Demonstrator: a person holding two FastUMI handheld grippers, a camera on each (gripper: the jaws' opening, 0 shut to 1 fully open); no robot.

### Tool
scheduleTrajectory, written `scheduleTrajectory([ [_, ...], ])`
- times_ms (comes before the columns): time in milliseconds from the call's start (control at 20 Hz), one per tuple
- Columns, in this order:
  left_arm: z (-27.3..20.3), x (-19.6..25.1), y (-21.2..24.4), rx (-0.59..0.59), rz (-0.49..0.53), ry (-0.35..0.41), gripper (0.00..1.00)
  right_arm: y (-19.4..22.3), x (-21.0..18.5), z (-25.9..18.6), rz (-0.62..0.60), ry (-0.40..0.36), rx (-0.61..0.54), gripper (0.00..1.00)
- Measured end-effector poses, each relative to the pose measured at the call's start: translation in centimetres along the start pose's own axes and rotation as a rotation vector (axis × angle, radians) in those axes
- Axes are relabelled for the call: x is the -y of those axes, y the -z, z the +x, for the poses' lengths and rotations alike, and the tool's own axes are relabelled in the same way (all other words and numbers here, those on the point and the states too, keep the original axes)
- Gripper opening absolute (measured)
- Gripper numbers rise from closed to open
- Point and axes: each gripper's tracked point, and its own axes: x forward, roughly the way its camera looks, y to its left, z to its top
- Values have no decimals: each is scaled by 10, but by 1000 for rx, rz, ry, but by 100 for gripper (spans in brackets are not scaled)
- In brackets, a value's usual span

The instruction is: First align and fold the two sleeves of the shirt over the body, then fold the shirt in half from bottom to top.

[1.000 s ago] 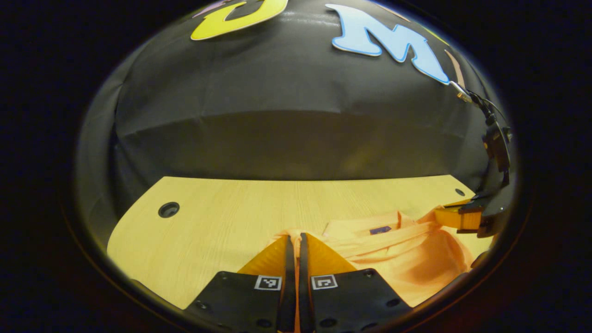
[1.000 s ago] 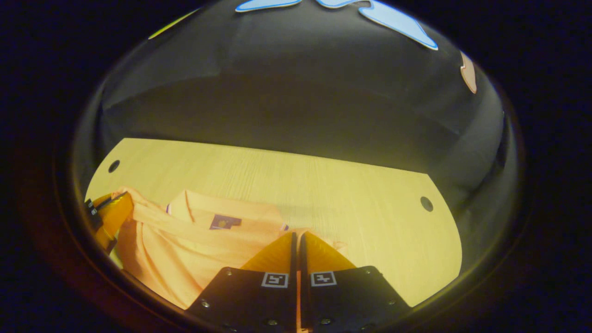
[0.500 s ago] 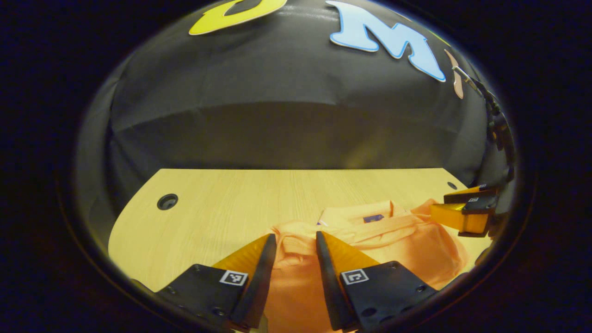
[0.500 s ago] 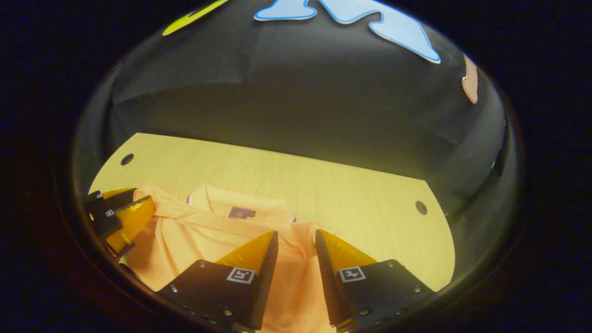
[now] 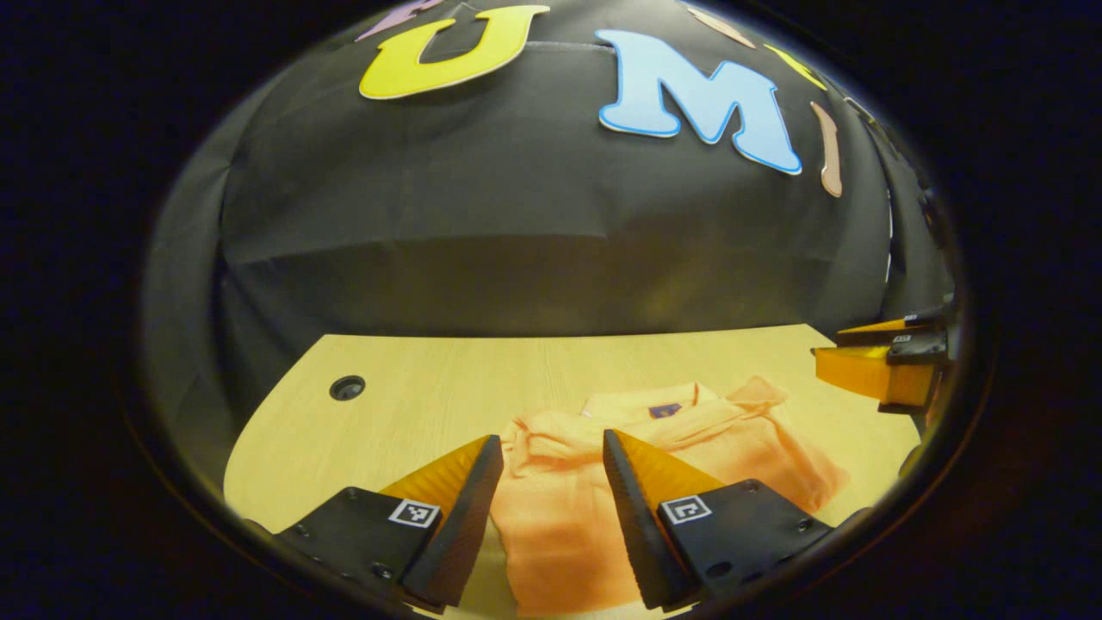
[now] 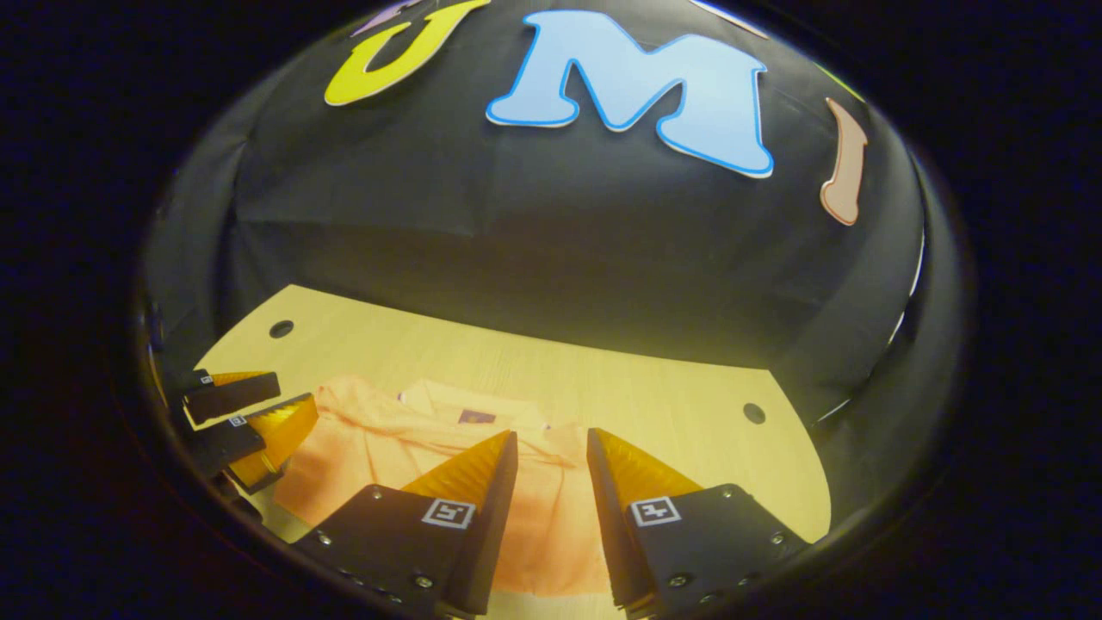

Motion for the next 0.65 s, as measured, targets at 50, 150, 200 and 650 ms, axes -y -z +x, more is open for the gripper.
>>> scheduleTrajectory([
  [50,-8,2,-2,9,-4,-1,77,-1,1,-8,-2,0,18,51],
  [150,-26,8,-9,34,-1,-2,77,-4,6,-28,8,0,51,52],
  [200,-35,9,-14,52,4,-11,77,-3,9,-39,19,0,66,51],
  [650,-118,46,-50,188,-8,-43,79,3,47,-124,71,16,195,51],
])
